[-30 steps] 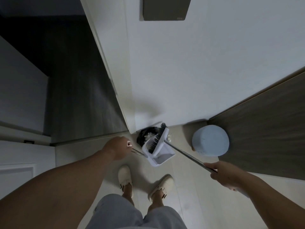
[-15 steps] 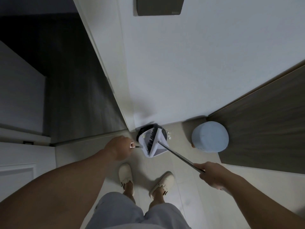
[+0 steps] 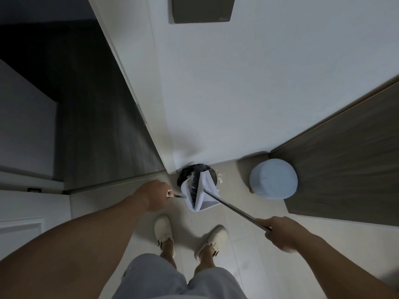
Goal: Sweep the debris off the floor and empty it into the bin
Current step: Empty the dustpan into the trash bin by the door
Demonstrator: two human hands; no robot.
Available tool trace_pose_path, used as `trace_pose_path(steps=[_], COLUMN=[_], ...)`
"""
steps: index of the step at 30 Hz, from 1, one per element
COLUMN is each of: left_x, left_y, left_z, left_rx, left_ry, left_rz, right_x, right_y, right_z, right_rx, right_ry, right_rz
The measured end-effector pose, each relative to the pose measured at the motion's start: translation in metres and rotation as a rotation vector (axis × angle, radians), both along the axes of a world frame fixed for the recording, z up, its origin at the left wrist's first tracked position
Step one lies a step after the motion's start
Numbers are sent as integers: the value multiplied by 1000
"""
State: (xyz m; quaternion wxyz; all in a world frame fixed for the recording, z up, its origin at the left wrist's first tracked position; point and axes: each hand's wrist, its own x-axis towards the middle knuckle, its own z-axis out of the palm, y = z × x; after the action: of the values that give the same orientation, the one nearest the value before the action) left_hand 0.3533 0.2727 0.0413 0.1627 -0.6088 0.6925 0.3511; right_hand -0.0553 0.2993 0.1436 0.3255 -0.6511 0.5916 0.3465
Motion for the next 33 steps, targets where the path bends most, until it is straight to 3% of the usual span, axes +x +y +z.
trace_pose_path(steps=[8, 15, 25, 33], left_x=[0, -7, -14, -28], left_y=[-5, 3, 9, 9], left_z=[2, 8, 14, 20], left_rx=[-36, -69, 79, 35], left_ry=[-13, 74, 144, 190], left_rz=[44, 195, 317, 655], right_x=[-15, -13, 2, -2], right_y=[-3, 7, 36, 36], right_z=[9, 1, -23, -25], right_rx=[-61, -20, -15, -25], right_ry=[28, -44, -130, -146], right_rz=[-5, -179, -525, -666])
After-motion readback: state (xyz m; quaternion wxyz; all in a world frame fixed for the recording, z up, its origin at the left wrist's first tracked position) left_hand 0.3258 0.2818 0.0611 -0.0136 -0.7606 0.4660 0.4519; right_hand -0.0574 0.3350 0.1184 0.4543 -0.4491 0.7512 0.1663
